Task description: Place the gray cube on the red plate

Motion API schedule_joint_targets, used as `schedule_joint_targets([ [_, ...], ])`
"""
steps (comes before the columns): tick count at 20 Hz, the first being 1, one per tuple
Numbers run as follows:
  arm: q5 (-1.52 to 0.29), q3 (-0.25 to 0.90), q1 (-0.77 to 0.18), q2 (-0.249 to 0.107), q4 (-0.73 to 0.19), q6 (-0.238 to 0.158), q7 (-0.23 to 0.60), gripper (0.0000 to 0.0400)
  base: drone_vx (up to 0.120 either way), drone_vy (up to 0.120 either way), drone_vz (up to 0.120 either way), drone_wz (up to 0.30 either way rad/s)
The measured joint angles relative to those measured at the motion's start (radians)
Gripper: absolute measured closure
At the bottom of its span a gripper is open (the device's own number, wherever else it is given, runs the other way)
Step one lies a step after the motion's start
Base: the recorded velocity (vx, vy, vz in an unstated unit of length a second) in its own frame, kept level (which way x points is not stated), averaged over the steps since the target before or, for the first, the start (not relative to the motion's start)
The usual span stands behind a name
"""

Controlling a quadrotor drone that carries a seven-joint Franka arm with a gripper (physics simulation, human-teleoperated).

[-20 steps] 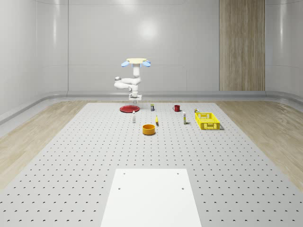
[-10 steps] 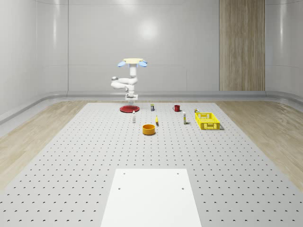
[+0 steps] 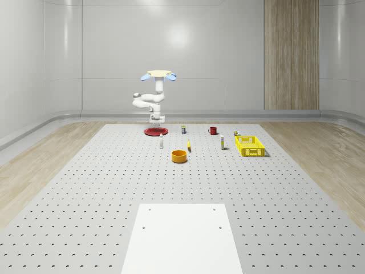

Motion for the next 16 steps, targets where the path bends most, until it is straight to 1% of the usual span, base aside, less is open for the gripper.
schedule_joint_targets([
  [7, -0.084, -0.089, -0.018, 0.004, 0.03, 0.035, 0.0, 0.015, 0.0, 0.0, 0.0, 0.0],
  [8, -0.092, -0.098, -0.02, 0.005, 0.033, 0.038, 0.0, 0.0138, 0.0, 0.0, 0.0, 0.0],
  [9, -0.099, -0.106, -0.021, 0.007, 0.036, 0.04, 0.0, 0.0107, 0.0, 0.0, 0.0, 0.0],
  [11, -0.109, -0.115, -0.023, 0.009, 0.04, 0.042, 0.0, 0.0065, 0.0, 0.0, 0.0, 0.0],
  [13, -0.104, -0.11, -0.021, 0.011, 0.037, 0.038, -0.001, 0.004, 0.0, 0.0, 0.0, 0.0],
  [16, -0.082, -0.084, -0.013, 0.012, 0.027, 0.024, -0.002, 0.0019, 0.0, 0.0, 0.0, 0.0],
])
